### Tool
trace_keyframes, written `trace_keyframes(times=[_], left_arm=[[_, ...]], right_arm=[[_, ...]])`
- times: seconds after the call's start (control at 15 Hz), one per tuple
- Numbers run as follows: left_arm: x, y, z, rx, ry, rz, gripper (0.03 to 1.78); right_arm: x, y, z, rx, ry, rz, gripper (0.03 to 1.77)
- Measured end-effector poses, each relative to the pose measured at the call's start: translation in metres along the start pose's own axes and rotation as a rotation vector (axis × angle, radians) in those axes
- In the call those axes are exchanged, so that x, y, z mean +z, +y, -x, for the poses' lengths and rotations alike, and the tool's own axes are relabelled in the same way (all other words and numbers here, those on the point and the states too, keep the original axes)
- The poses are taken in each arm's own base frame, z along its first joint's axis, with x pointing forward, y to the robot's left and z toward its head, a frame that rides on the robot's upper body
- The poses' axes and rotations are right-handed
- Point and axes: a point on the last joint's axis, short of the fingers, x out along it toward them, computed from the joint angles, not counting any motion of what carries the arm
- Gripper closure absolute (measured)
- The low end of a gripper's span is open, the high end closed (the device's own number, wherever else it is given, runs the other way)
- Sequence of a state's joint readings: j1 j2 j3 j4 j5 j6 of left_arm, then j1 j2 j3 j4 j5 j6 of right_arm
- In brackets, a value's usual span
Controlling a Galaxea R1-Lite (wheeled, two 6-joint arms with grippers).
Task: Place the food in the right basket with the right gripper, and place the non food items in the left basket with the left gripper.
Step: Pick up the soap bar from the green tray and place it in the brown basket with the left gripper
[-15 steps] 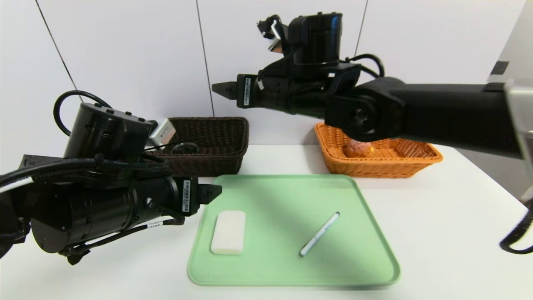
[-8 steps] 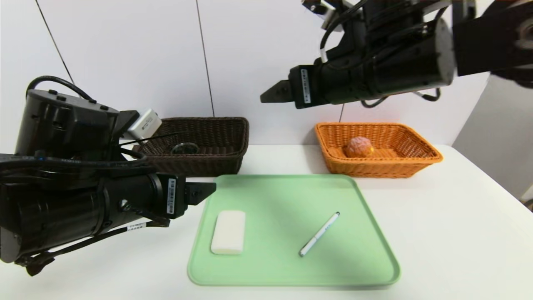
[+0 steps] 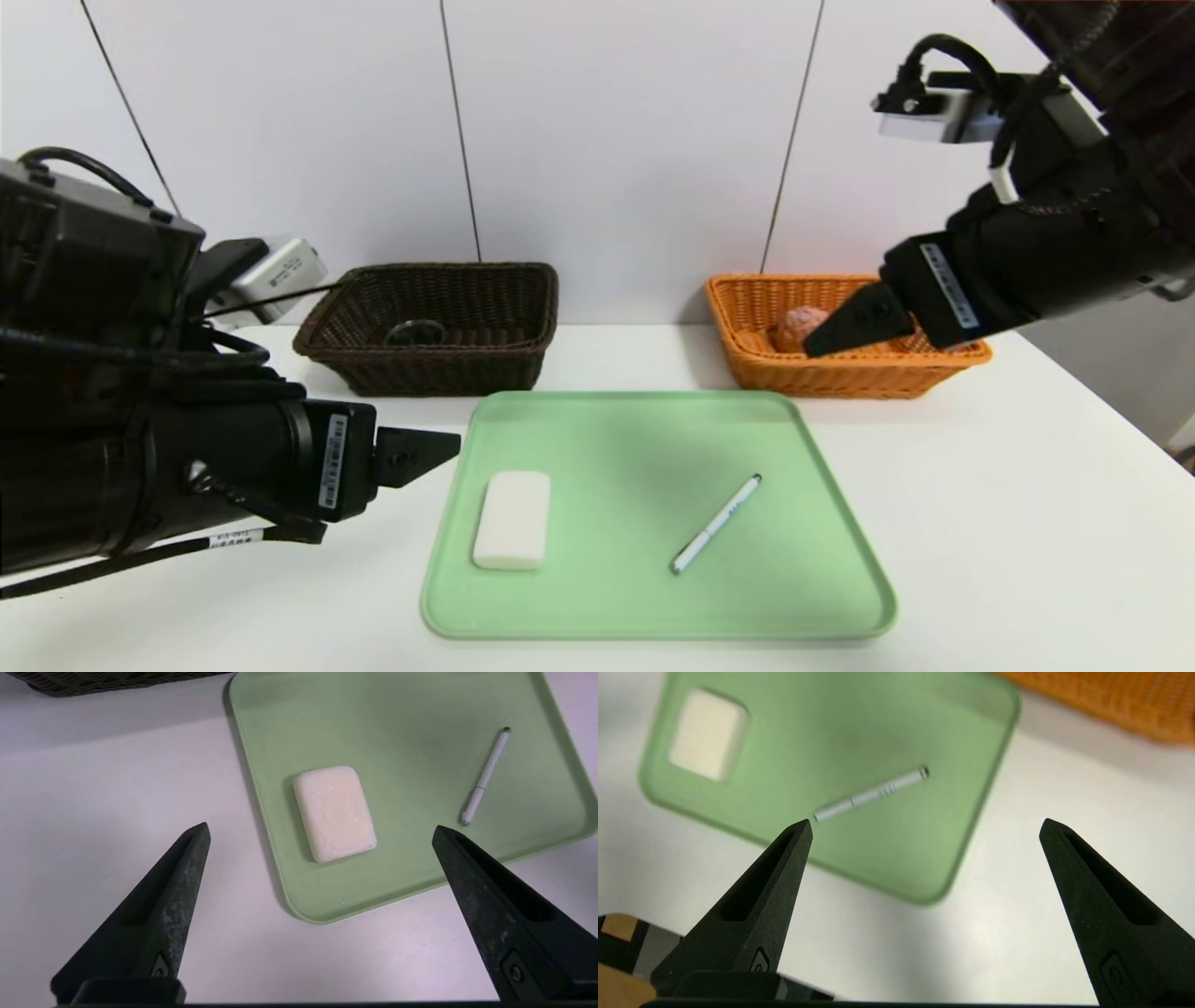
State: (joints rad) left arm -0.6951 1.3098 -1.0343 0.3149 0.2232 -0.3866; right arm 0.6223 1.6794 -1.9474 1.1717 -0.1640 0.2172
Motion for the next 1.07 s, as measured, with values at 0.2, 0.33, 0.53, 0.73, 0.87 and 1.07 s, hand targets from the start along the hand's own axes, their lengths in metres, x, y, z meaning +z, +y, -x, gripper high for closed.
trace_keyframes(times=[0.2, 0.33, 0.53, 0.73, 0.87, 1.07], left_arm=[[0.02, -0.016, 0.008, 0.004, 0.089, 0.063, 0.12], [0.029, -0.028, 0.001, 0.033, 0.181, 0.065, 0.12], [0.035, -0.044, -0.023, 0.085, 0.311, 0.031, 0.12], [0.033, -0.058, -0.051, 0.129, 0.411, -0.007, 0.12], [0.029, -0.063, -0.07, 0.151, 0.457, -0.022, 0.12], [0.019, -0.067, -0.087, 0.144, 0.528, -0.016, 0.12]], right_arm=[[-0.026, -0.012, 0.014, -0.067, 0.194, -0.087, 0.11], [-0.037, -0.023, 0.022, -0.118, 0.273, -0.171, 0.11], [-0.044, -0.031, 0.034, -0.137, 0.253, -0.25, 0.11], [-0.052, -0.038, 0.039, -0.158, 0.258, -0.275, 0.11], [-0.058, -0.04, 0.035, -0.173, 0.292, -0.277, 0.11], [-0.063, -0.045, 0.025, -0.198, 0.346, -0.288, 0.11]])
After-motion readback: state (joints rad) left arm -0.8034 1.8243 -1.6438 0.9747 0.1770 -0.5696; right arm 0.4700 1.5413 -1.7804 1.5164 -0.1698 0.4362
